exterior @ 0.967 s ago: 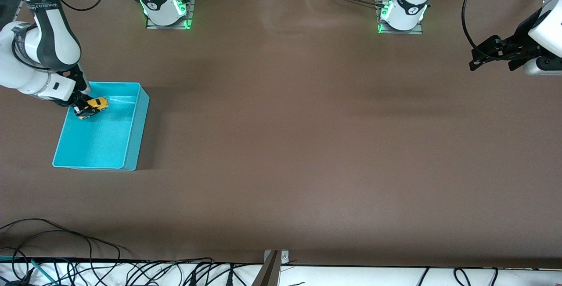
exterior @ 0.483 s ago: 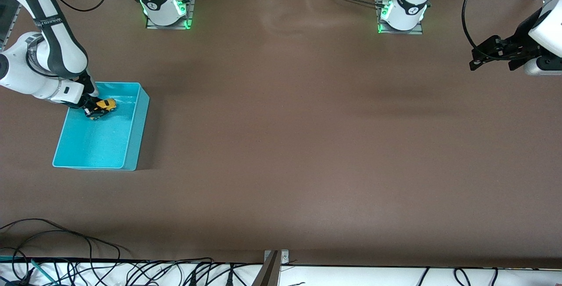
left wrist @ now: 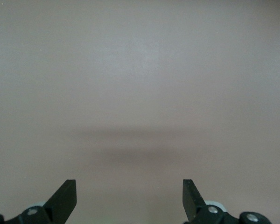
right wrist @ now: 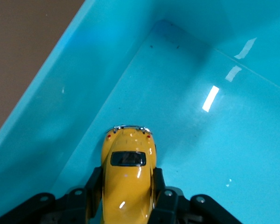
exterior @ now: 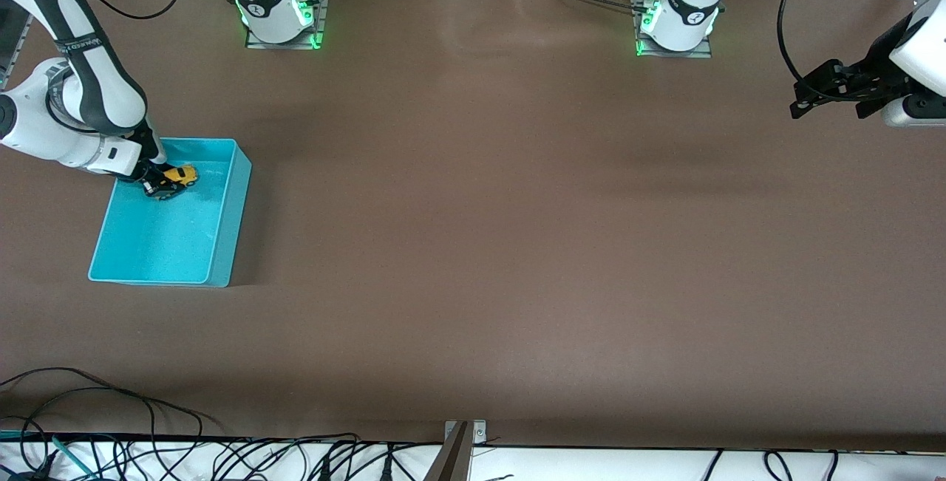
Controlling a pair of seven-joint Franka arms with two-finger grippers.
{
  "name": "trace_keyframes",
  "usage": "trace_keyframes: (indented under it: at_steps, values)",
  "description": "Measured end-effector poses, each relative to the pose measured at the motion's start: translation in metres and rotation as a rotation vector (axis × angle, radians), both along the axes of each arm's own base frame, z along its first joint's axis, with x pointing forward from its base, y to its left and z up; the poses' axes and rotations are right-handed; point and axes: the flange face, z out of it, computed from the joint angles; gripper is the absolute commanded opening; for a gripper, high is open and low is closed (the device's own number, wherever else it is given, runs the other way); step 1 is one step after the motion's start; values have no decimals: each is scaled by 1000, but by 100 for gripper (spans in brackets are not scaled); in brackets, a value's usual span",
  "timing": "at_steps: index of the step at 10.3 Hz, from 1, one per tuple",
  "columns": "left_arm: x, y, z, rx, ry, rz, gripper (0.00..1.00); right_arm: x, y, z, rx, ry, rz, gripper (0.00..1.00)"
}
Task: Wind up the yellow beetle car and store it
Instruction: 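Lower the car into the box and open the right gripper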
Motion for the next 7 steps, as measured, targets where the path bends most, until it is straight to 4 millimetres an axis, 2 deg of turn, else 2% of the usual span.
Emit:
trace_keyframes:
  at_steps: [4, 5, 7]
  values:
    - [0, 0, 0, 0, 0, 0, 100, 4, -2, 12, -7, -18, -6, 100]
    - [0, 0, 0, 0, 0, 0, 100, 6, -1, 19, -9, -21, -3, 100]
    - [0, 0, 0, 0, 1, 0, 100, 13, 5, 46, -2, -41, -16, 100]
